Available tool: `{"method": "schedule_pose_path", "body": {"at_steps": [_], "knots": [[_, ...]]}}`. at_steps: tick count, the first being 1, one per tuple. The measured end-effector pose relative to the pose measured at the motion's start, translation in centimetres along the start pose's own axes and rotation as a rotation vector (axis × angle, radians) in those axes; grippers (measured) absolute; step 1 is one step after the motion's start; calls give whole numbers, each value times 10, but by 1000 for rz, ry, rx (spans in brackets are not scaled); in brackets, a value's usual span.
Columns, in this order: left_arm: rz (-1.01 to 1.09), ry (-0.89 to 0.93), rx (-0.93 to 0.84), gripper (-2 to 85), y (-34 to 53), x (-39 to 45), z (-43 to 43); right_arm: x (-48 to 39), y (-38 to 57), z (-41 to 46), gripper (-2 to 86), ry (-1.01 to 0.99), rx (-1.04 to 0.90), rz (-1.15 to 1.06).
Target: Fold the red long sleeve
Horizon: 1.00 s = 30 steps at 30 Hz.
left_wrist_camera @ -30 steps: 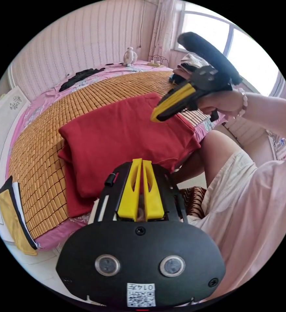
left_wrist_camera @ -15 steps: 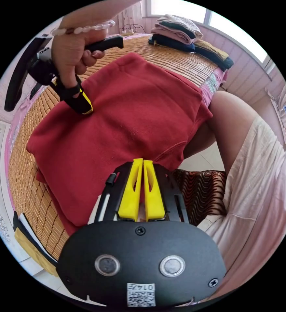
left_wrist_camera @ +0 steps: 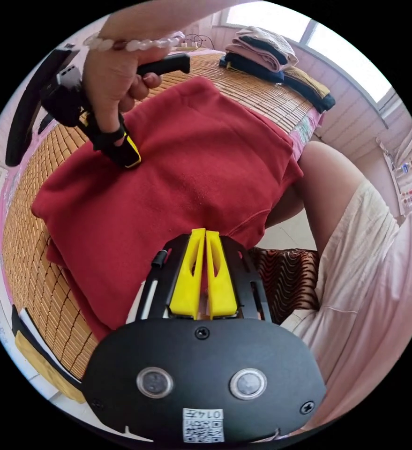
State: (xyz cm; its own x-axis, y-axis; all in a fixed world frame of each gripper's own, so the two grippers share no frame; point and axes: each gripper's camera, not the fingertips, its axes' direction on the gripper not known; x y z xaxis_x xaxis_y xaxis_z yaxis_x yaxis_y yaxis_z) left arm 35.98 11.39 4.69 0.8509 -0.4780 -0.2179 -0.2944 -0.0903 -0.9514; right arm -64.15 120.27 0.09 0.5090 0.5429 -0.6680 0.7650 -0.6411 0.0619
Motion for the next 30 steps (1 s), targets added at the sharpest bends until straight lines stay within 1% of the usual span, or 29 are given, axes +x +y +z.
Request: {"method": "schedule_pose_path", "body": {"at_steps": [2,5,9,11,12,14,15,17,19,21,24,26,30], "knots": [[31,-39,-5,-10,-2,6,1,-1,-5,1,-10,2,-4,14],[13,-31,10,-10,0,5,2,-1,-9,2,-10,1,9,34],[-15,-36,28,-10,4,6,2,-11,2,3,-10,58,106,68],[-37,-55,57,-10,9,10,-2,-18,8,4,-10,106,136,39],[-45,-44,72,-10,11,10,-5,-21,13,3,-10,120,161,30],[-70,71,153,-10,23,7,-17,-21,23,1,-10,118,204,43],[-76,73,170,-10,26,6,-21,-20,28,-2,-10,113,215,49],[-96,15,197,-10,29,6,-32,-19,34,-11,-10,124,222,27],[-109,-9,200,-10,23,4,-35,-17,45,-28,-10,178,272,0],[-121,-16,204,-10,15,2,-35,-9,50,-42,-10,213,312,32],[-119,-64,151,-10,2,0,-24,11,46,-44,-9,184,280,74],[-62,-91,44,-10,-1,2,-4,17,39,-32,-9,156,221,68],[-94,-69,103,-10,9,0,-3,18,23,-11,-6,193,114,16]]}}
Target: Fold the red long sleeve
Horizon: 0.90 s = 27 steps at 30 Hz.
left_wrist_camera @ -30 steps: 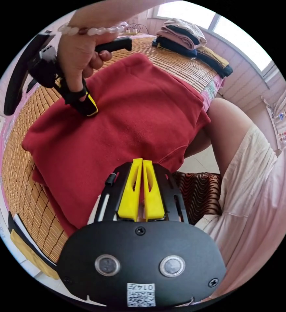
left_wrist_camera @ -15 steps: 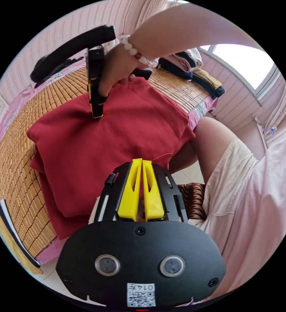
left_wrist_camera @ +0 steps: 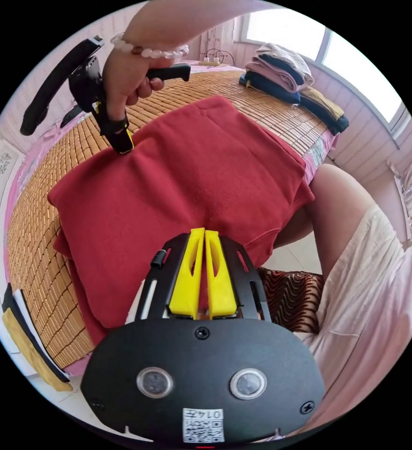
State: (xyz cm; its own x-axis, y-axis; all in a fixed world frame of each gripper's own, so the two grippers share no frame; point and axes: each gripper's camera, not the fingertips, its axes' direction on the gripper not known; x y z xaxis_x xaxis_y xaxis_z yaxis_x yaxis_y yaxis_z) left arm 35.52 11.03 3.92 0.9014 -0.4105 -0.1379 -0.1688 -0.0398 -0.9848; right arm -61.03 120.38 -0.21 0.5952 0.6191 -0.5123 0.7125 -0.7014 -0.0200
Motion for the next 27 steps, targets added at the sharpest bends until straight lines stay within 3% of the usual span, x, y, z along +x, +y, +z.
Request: {"method": "schedule_pose_path", "body": {"at_steps": [6,11,15,19,27], "knots": [[-50,63,9,-10,4,-10,3,36,8,11,-6,-211,-139,45],[-51,39,7,-10,7,-6,2,47,55,13,-6,-257,-42,131],[-112,45,71,-9,17,-6,-6,49,141,0,-7,-259,237,224],[-107,217,174,0,31,2,-23,47,275,-4,1,-453,451,402],[54,206,210,91,18,53,-37,-28,498,77,145,-596,303,799]]}}
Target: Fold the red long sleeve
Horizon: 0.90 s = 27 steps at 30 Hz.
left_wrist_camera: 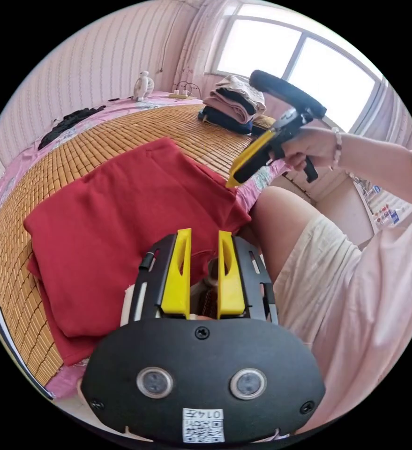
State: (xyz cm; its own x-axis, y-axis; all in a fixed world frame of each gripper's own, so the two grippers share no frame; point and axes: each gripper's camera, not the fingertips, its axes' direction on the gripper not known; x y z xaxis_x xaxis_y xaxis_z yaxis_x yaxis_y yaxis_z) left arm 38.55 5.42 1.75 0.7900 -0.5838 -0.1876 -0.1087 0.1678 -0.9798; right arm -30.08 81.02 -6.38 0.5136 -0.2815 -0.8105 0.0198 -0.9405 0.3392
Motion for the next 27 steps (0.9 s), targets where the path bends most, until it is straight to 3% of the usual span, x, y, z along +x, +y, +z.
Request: {"method": "schedule_pose_path", "body": {"at_steps": [4,8,10,13,19,24,27], "knots": [[128,-1,-8,97,-11,30,2,36,41,23,133,-143,-137,132],[217,6,-51,115,-29,50,6,63,60,8,42,-115,-38,215],[235,9,-52,143,-36,56,7,83,76,-5,13,-224,-12,222],[248,-5,-95,174,-46,63,13,105,102,-27,12,-346,68,201],[248,22,-140,173,-52,70,28,140,131,-32,93,-316,21,249],[290,1,-163,176,-50,79,30,152,132,-25,46,-357,-119,170],[300,8,-155,177,-52,79,28,162,153,-61,30,-492,4,125]]}}
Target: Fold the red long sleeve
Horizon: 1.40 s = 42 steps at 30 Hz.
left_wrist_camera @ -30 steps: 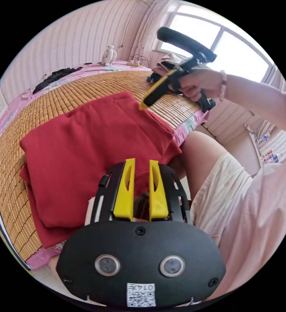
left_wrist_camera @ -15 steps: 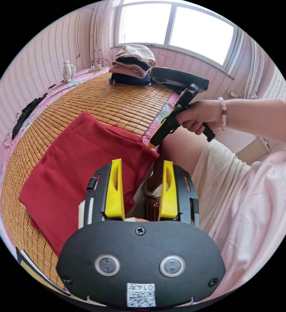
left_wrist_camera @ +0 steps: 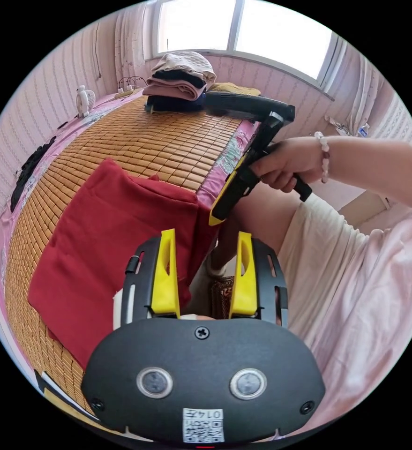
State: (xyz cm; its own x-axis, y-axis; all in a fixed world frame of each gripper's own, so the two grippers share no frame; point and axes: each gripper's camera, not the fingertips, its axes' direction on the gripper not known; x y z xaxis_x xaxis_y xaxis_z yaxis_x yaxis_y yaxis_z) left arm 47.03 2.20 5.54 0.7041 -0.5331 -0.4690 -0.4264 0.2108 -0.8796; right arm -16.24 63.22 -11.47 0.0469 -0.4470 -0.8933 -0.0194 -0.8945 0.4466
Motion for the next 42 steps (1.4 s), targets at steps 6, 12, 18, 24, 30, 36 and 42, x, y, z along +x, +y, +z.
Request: {"method": "schedule_pose_path", "body": {"at_steps": [6,12,18,24,30,36,42], "knots": [[75,-127,35,69,-7,8,-3,-17,48,-65,34,-247,214,-126],[-13,-44,20,28,20,-12,-18,42,83,-97,136,-329,497,106],[-97,-21,107,22,78,-20,-66,62,55,-80,169,-303,539,229],[-237,-23,113,15,139,-34,-93,72,45,-63,63,-500,552,267],[-313,-35,233,13,167,-48,-109,47,83,-114,44,-544,709,129],[-395,166,454,14,178,-74,-111,-11,108,-192,51,-356,781,-29],[-613,168,482,27,219,-121,-109,-103,10,-178,76,-239,634,-171]]}}
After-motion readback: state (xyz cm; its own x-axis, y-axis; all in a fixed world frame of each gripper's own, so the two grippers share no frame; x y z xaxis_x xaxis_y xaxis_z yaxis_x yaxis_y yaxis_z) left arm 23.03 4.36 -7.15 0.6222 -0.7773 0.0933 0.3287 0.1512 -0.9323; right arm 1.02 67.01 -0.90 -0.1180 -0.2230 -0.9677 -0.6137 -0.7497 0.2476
